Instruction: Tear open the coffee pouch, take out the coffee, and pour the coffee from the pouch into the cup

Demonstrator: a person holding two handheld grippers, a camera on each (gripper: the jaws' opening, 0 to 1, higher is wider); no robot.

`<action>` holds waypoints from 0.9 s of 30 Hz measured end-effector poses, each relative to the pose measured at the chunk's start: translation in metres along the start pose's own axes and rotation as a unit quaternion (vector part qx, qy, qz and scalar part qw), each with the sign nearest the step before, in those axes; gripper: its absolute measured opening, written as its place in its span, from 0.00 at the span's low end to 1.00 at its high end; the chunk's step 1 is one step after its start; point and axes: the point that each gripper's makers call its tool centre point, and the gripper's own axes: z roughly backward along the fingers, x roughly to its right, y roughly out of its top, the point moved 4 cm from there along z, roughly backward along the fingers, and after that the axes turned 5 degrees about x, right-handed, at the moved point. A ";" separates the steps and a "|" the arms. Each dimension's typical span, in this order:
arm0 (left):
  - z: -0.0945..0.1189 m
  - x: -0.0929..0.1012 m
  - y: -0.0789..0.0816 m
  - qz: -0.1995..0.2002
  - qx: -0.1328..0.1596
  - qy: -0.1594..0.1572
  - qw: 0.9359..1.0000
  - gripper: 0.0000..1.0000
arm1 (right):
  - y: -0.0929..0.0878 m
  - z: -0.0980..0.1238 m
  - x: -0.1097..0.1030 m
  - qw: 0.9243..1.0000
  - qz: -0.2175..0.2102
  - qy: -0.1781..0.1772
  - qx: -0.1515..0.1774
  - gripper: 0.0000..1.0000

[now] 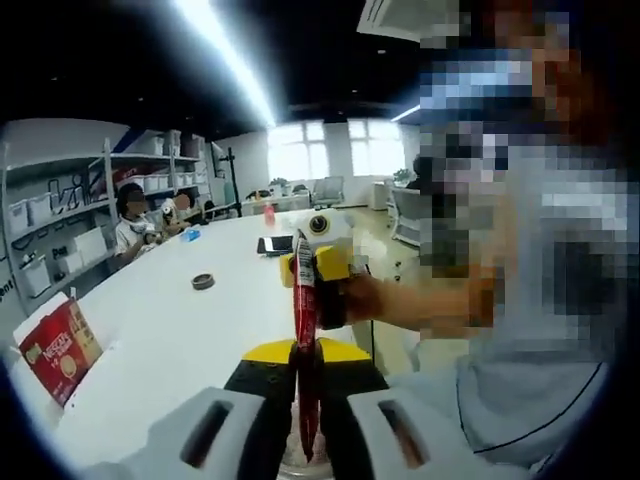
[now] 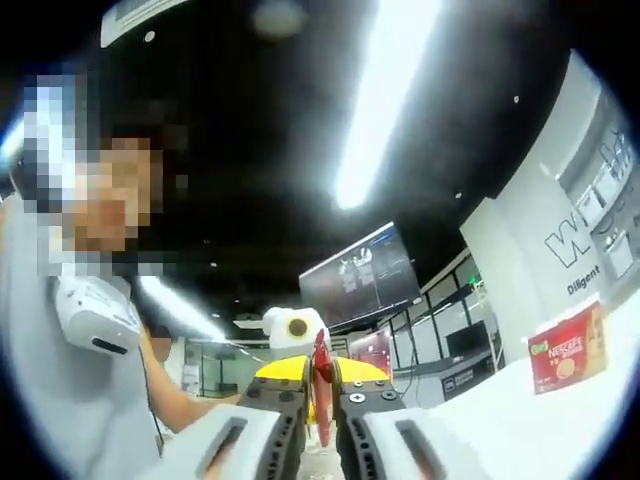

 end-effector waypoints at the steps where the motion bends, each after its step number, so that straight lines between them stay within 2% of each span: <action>1: 0.002 0.000 0.000 0.004 0.009 0.003 1.000 0.12 | 0.000 -0.001 0.000 1.000 -0.001 -0.001 0.000 0.09; 5: 0.011 -0.001 -0.002 0.022 0.042 0.024 0.999 0.16 | 0.002 -0.002 -0.002 1.000 0.005 -0.008 -0.002 0.09; 10: 0.028 -0.001 0.000 0.038 0.096 0.059 0.993 0.17 | 0.006 -0.006 -0.007 1.000 0.017 -0.012 -0.021 0.09; 12: 0.036 -0.002 0.001 0.041 0.112 0.086 0.989 0.17 | 0.006 -0.008 -0.010 0.999 0.022 -0.013 -0.035 0.09; 15: 0.050 0.000 0.004 0.050 0.148 0.134 0.979 0.17 | 0.007 -0.011 -0.013 0.998 0.032 -0.018 -0.049 0.09; 17: 0.056 0.002 0.003 0.057 0.159 0.151 0.974 0.18 | 0.009 -0.011 -0.014 0.997 0.039 -0.024 -0.056 0.09; 19: 0.065 0.002 -0.004 0.053 0.144 0.185 0.971 0.18 | 0.012 -0.011 -0.016 0.997 0.043 -0.028 -0.060 0.09; 21: 0.070 0.006 -0.008 0.050 0.142 0.198 0.969 0.19 | 0.016 -0.011 -0.016 0.997 0.046 -0.033 -0.060 0.09; 24: 0.083 0.009 -0.016 0.056 0.147 0.231 0.960 0.19 | 0.023 -0.013 -0.017 0.996 0.048 -0.046 -0.063 0.09; 27: 0.089 0.012 -0.026 0.066 0.153 0.253 0.953 0.18 | 0.024 -0.017 -0.018 0.994 0.047 -0.061 -0.080 0.09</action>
